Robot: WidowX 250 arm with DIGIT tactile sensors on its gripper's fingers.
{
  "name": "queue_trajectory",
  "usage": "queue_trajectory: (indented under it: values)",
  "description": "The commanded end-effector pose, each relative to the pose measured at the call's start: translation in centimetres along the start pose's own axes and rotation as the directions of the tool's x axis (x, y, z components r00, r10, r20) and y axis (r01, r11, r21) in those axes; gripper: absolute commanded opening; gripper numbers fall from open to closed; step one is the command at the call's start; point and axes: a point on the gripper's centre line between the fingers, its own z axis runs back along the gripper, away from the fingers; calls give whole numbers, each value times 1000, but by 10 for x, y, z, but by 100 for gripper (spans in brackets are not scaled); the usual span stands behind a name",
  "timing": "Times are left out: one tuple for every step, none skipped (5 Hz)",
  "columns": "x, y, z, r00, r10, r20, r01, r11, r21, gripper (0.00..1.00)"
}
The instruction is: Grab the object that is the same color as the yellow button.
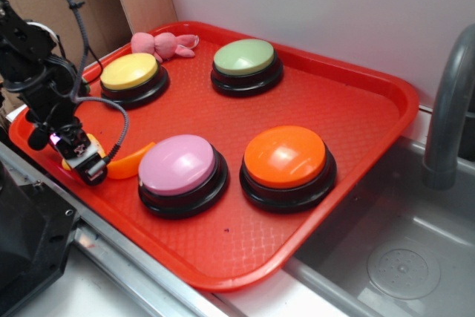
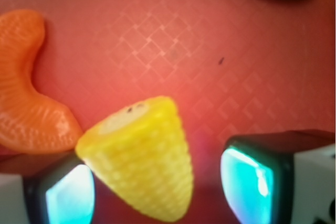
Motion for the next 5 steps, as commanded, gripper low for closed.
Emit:
queue_trajectory:
  values:
    - [5, 6, 0, 999, 36, 11, -36, 999, 21, 0]
    - [5, 8, 2, 999, 45, -13, -44, 999, 14, 0]
    - [10, 8, 22, 995, 99, 3, -99, 995, 14, 0]
    - [21, 9, 53, 985, 170, 4, -170, 985, -6, 0]
    - [44, 5, 88, 968, 245, -51, -247, 969, -29, 0]
